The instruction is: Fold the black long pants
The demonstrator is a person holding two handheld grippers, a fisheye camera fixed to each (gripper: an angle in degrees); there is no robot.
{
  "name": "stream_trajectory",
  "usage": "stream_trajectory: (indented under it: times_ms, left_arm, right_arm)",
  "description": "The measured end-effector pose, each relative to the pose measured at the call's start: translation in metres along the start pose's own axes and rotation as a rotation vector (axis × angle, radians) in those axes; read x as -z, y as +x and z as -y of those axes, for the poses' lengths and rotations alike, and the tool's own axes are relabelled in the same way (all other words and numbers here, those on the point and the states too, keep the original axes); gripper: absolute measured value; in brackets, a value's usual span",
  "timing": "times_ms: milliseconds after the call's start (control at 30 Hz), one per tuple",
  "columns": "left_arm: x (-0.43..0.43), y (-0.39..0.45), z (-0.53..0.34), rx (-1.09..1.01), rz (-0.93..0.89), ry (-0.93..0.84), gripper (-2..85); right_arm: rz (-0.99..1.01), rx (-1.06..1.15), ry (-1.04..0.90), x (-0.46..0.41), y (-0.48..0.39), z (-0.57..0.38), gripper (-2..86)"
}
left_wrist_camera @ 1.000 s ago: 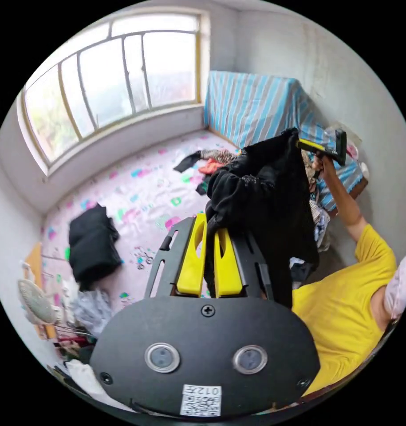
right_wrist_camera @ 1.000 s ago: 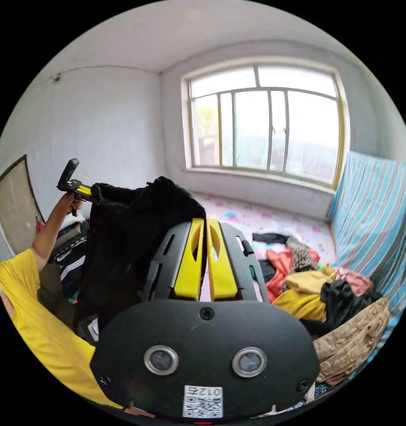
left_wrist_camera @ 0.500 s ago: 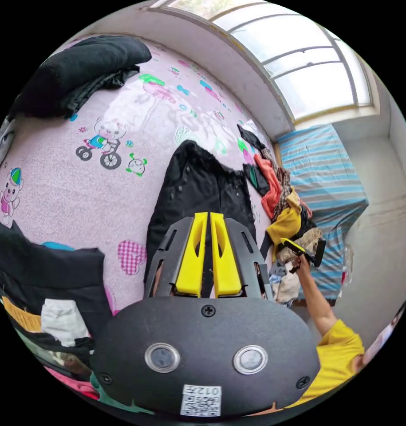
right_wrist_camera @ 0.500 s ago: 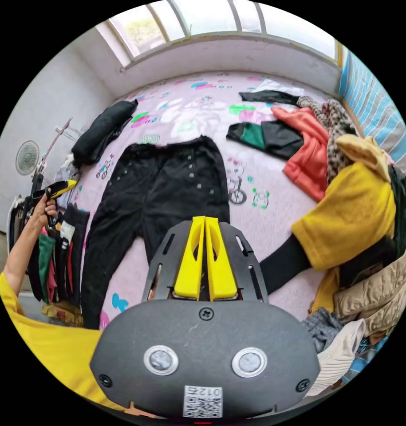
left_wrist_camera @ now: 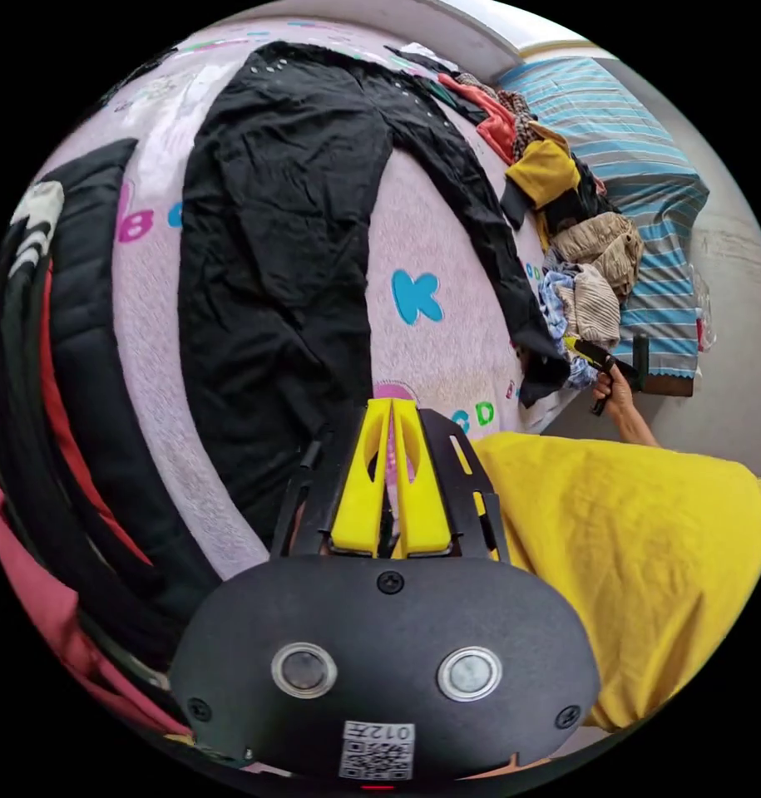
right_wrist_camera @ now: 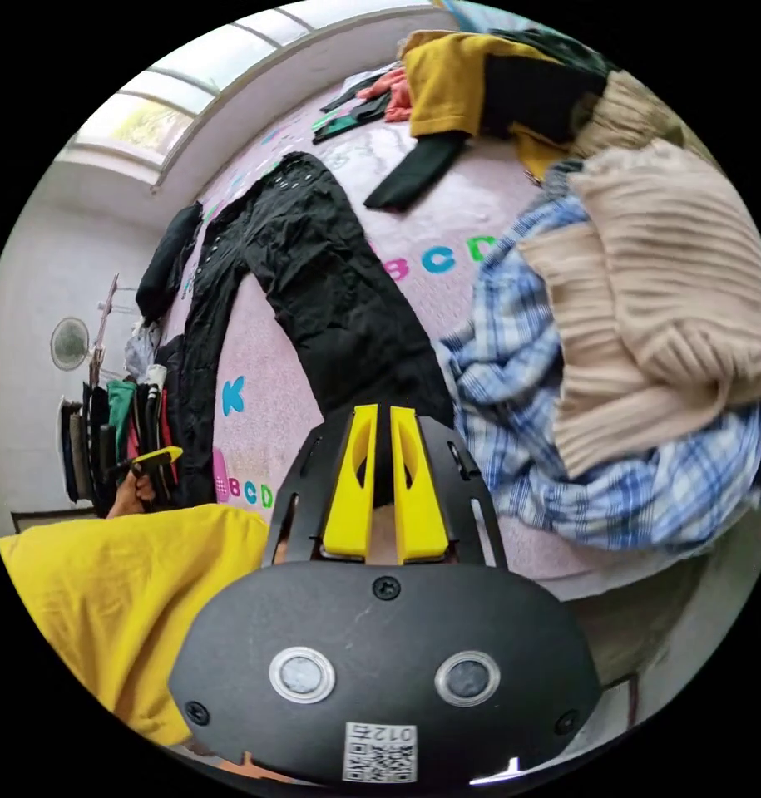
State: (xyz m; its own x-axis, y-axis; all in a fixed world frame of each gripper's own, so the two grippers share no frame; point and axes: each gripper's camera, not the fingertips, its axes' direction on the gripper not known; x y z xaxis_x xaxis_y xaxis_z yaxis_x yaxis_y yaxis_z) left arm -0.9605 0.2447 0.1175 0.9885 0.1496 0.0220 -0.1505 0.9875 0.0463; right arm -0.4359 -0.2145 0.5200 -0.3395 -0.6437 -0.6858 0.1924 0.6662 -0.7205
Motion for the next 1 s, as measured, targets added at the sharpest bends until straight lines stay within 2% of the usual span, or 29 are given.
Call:
stream_trajectory:
  times_ms: [100, 233, 333, 433, 567, 667, 767, 833, 900, 933, 1000]
  left_arm:
    - [-0.004, 0.02, -0.003, -0.065, -0.037, 0.022, 1.4]
    - [-0.026, 0.101, 0.026, -0.387, -0.065, -0.034, 4.4]
    - [-0.067, 0.186, 0.047, -0.648, -0.012, -0.149, 7.7]
    - [-0.11, 0.252, 0.057, -0.824, 0.087, -0.203, 8.6]
    - [-0.163, 0.29, 0.072, -0.909, 0.137, -0.343, 7.0]
    - [-0.18, 0.29, 0.092, -0.837, 0.07, -0.469, 3.4]
    - [-0.152, 0.275, 0.113, -0.652, -0.398, -0.485, 1.7]
    - [-0.123, 0.25, 0.126, -0.448, -0.894, -0.362, 1.3]
    - [-0.112, 0.233, 0.13, -0.326, -1.14, -0.263, 1.1]
    - [-0.107, 0.226, 0.13, -0.285, -1.195, -0.223, 1.1]
    - [-0.103, 0.224, 0.129, -0.289, -1.166, -0.22, 1.0]
  right_arm:
    - [0.088, -0.097, 0.053, 0.019, 0.037, -0.053, 4.7]
    - [0.174, -0.199, 0.097, 0.04, 0.083, -0.107, 5.5]
    - [0.225, -0.203, 0.084, 0.052, 0.102, -0.135, 5.3]
    - [0.247, -0.173, 0.073, 0.066, 0.112, -0.165, 5.0]
    - [0.256, -0.173, 0.101, 0.091, 0.13, -0.207, 5.2]
    - [0.33, -0.226, 0.127, 0.109, 0.159, -0.245, 6.2]
    - [0.44, -0.303, 0.131, 0.117, 0.192, -0.28, 7.9]
    - [0.637, -0.4, 0.161, 0.113, 0.221, -0.31, 9.7]
    - [0.815, -0.465, 0.217, 0.109, 0.238, -0.331, 11.1]
    - [0.946, -0.499, 0.261, 0.106, 0.245, -0.343, 11.8]
    - [1.141, -0.541, 0.316, 0.1, 0.252, -0.357, 12.6]
